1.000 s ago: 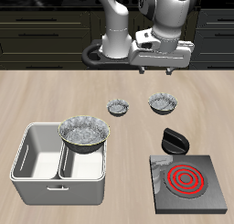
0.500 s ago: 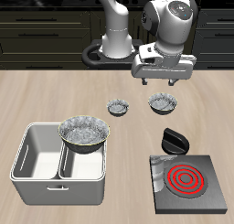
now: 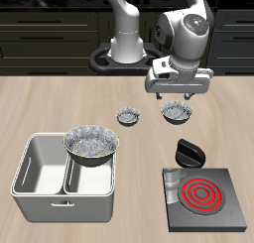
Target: Place the largest bowl in the left side of the drainer and the medium bowl in the right side
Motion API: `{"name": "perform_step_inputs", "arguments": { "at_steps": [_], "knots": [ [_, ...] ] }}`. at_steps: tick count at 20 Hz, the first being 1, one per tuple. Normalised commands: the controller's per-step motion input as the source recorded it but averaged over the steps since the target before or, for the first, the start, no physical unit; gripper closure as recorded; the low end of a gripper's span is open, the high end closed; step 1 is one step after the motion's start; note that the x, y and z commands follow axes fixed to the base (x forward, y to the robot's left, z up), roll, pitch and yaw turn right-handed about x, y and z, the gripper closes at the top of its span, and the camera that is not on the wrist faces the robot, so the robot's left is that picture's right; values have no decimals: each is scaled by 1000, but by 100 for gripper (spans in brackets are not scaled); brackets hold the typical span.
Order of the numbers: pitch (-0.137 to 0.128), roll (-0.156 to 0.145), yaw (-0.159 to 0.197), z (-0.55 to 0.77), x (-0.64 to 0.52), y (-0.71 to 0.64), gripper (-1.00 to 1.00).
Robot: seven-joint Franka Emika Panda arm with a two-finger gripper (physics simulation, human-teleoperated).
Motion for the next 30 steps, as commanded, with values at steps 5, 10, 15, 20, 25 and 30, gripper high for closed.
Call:
{"name": "perform_step_inputs", "arguments": {
  "at_steps": [5,10,15,20,25,30],
  "knots": [
    [46,-9,-19,-261,16,-106,-100],
    [34,-13,-15,-210,-6,-56,-100],
    [34,4,4,-283,-26,0,-100],
    [48,-2,-6,-254,-14,-32,-100],
    [59,21,-17,-345,-22,-89,100],
    [26,6,-6,-118,42,-31,100]
  ]
}}
